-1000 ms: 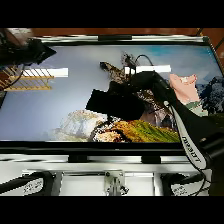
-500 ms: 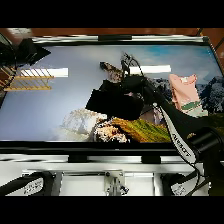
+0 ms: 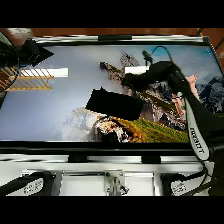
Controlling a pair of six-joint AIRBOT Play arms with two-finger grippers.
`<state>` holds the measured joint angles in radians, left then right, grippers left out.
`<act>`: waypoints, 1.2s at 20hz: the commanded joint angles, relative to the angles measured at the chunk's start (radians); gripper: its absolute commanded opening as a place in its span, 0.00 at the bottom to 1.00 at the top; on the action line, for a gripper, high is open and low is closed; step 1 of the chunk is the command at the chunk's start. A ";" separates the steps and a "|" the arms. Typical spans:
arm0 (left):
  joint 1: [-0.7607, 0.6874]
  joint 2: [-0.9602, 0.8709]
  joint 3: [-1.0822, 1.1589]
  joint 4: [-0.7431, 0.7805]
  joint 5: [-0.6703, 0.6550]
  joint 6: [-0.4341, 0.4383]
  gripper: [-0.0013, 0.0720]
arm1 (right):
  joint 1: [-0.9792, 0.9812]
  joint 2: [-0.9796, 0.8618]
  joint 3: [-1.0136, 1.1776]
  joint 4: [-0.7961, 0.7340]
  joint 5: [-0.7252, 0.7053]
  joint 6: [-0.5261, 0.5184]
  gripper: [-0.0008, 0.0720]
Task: Fold the shirts.
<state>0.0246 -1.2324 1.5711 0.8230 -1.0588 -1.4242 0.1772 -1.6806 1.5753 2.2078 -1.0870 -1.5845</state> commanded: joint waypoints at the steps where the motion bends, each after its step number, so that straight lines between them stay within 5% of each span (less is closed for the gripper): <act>1: 0.000 -0.002 -0.002 0.001 -0.001 0.002 0.07 | -0.163 0.018 -0.024 -0.223 -0.274 0.055 0.89; 9: -0.001 -0.072 -0.002 0.060 -0.126 -0.001 0.07 | -0.213 -0.010 -0.307 0.008 -0.099 -0.064 0.88; 18: -0.001 -0.072 -0.001 0.060 -0.125 -0.029 0.07 | -0.101 -0.081 -0.322 0.143 0.112 -0.104 0.87; 20: -0.001 -0.072 -0.001 0.060 -0.124 -0.029 0.07 | -0.082 -0.080 -0.322 0.227 0.147 -0.136 0.57; 22: -0.001 -0.072 -0.001 0.060 -0.124 -0.029 0.07 | -0.081 -0.079 -0.307 0.333 0.139 -0.213 0.10; 24: -0.001 -0.072 -0.001 0.060 -0.124 -0.029 0.07 | -0.100 -0.075 -0.217 0.348 0.058 -0.265 0.10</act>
<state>0.0238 -1.3037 1.5692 0.8825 -1.1831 -1.4525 0.0834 -1.7588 1.2911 2.4611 -0.9840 -1.7679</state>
